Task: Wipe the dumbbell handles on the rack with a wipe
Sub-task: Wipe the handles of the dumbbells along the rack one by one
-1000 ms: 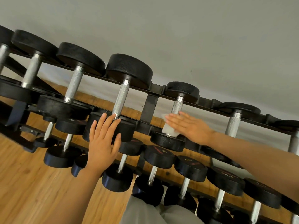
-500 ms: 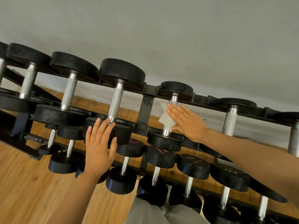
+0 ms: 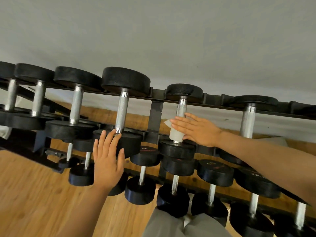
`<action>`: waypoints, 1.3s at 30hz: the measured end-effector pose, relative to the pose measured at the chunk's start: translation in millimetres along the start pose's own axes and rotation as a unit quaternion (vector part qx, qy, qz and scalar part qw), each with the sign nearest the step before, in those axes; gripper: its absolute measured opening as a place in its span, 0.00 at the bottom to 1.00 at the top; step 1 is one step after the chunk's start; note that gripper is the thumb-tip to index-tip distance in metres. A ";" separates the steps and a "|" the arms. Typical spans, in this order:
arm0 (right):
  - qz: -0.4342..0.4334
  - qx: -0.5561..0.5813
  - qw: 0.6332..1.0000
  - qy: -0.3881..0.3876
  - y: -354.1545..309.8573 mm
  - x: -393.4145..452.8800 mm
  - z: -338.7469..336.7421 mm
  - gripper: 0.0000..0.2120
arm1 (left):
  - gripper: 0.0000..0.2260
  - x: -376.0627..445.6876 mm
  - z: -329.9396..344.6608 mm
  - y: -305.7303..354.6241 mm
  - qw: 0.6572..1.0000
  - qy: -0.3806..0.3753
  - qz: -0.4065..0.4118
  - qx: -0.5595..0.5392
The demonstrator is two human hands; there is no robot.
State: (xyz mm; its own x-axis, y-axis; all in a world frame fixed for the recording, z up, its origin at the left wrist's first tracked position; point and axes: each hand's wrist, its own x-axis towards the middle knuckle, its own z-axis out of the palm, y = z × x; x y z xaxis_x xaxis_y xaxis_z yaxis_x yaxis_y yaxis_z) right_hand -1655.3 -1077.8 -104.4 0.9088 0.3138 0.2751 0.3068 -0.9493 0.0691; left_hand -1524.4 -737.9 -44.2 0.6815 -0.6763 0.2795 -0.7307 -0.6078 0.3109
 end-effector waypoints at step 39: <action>0.791 0.226 0.563 0.086 -102.0 147.9 -50.5 0.30 | 0.25 234.0 44.7 74.4 0.835 -0.192 0.516 -0.007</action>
State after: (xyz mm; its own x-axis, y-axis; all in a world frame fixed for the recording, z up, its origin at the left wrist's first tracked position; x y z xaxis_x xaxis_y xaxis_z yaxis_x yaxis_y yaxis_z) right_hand -1566.4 -935.6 -22.4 0.1183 -0.9586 -0.2589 -0.7710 0.0756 -0.6323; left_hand -1421.1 -960.0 3.8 -0.3749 -0.9223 0.0944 -0.9187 0.3832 0.0960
